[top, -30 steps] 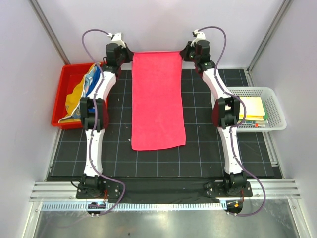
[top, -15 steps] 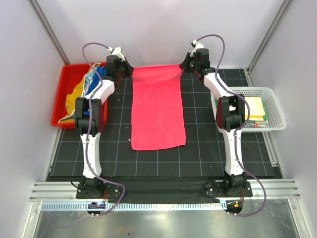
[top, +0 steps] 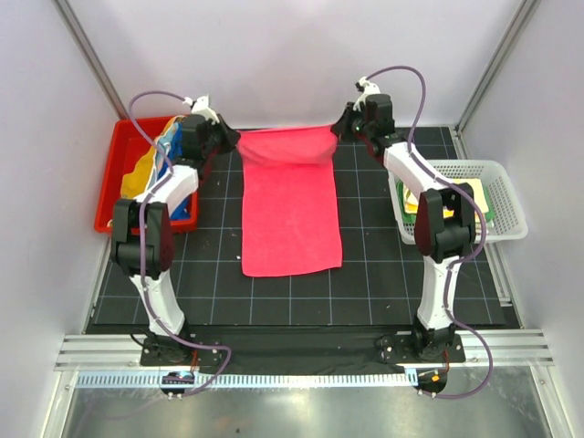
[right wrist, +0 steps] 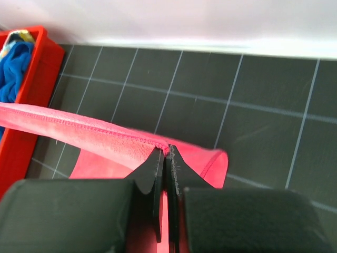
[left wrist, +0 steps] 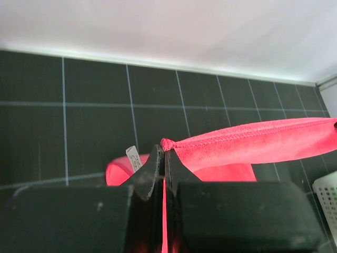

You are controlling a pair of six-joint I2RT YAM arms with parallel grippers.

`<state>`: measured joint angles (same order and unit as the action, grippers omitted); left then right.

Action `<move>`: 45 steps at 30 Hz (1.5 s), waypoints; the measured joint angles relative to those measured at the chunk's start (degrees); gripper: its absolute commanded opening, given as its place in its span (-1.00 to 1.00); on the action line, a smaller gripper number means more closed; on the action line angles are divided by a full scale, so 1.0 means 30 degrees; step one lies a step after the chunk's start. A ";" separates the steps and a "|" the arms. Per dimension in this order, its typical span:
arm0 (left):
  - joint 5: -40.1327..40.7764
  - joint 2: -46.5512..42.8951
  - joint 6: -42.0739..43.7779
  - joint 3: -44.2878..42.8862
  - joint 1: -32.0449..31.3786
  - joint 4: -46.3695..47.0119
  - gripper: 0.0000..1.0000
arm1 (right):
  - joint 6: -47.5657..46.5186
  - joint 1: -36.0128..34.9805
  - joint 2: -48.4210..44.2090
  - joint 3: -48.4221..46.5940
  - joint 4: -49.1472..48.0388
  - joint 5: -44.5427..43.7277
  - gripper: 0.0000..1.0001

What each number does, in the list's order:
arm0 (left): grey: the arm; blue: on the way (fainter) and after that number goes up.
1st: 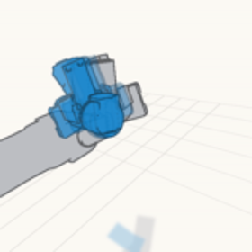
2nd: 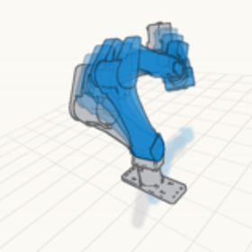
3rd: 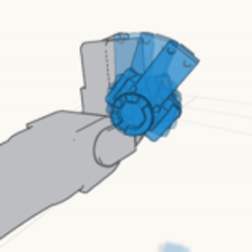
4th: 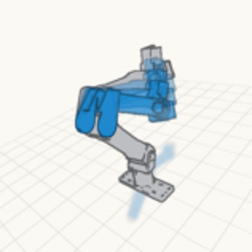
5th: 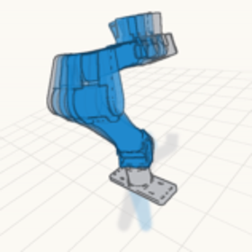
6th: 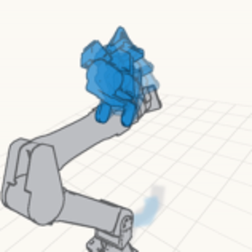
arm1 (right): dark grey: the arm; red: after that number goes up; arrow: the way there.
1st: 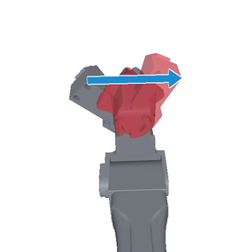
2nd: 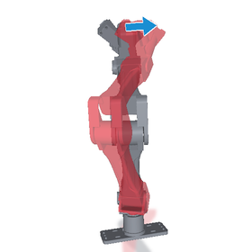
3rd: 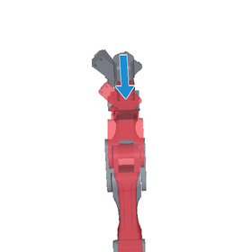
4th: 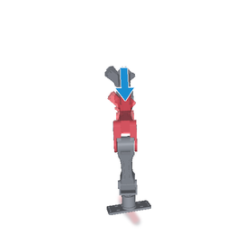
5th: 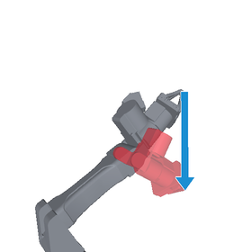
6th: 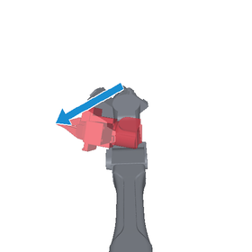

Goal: Fold and stack the towels
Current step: Fold the towel

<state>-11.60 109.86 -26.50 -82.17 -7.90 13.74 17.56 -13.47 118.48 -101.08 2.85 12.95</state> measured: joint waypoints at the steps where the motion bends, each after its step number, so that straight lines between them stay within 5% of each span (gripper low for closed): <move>1: -0.0007 -0.0219 -0.0036 0.0372 -0.0007 0.0058 -1.00 | 0.0044 -0.0029 -0.0204 0.0386 -0.0015 -0.0015 -0.98; 18: 0.0699 -0.5843 -0.0342 0.6579 -0.1494 0.0226 -1.00 | 0.1078 -0.0466 -0.5537 0.8109 -0.0095 -0.0852 -0.98; 45: 0.2426 -1.2699 -0.0444 1.3741 -0.3519 -0.0546 -1.00 | 0.1297 -0.2361 -1.0870 1.4396 0.0029 -0.2645 -0.98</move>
<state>-4.32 71.77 -27.83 -40.95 -18.46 12.10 21.45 -20.56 85.86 -57.89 2.94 5.02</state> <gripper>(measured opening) 0.014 0.077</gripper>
